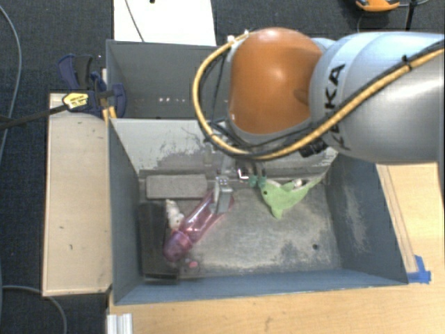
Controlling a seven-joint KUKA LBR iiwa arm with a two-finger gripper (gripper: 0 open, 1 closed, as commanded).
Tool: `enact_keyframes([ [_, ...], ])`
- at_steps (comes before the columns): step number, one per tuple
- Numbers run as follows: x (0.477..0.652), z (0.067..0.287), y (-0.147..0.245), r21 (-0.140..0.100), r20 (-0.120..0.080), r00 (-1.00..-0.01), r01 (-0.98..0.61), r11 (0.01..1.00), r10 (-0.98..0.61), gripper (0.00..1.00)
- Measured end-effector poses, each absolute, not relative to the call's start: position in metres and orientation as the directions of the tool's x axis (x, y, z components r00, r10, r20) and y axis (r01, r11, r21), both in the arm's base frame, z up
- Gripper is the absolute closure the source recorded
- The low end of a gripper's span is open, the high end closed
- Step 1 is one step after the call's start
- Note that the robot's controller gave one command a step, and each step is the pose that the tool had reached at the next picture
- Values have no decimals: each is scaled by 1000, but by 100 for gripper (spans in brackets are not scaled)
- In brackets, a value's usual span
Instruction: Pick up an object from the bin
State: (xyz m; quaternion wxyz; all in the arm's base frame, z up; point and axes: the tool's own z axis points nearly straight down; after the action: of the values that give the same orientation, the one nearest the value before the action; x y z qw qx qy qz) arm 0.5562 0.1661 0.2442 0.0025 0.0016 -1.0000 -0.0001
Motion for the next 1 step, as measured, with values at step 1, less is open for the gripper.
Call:
enact_keyframes([
  [1, 558, 249, 165, 2, -3, -1000, 1, 1000, 1, 0],
])
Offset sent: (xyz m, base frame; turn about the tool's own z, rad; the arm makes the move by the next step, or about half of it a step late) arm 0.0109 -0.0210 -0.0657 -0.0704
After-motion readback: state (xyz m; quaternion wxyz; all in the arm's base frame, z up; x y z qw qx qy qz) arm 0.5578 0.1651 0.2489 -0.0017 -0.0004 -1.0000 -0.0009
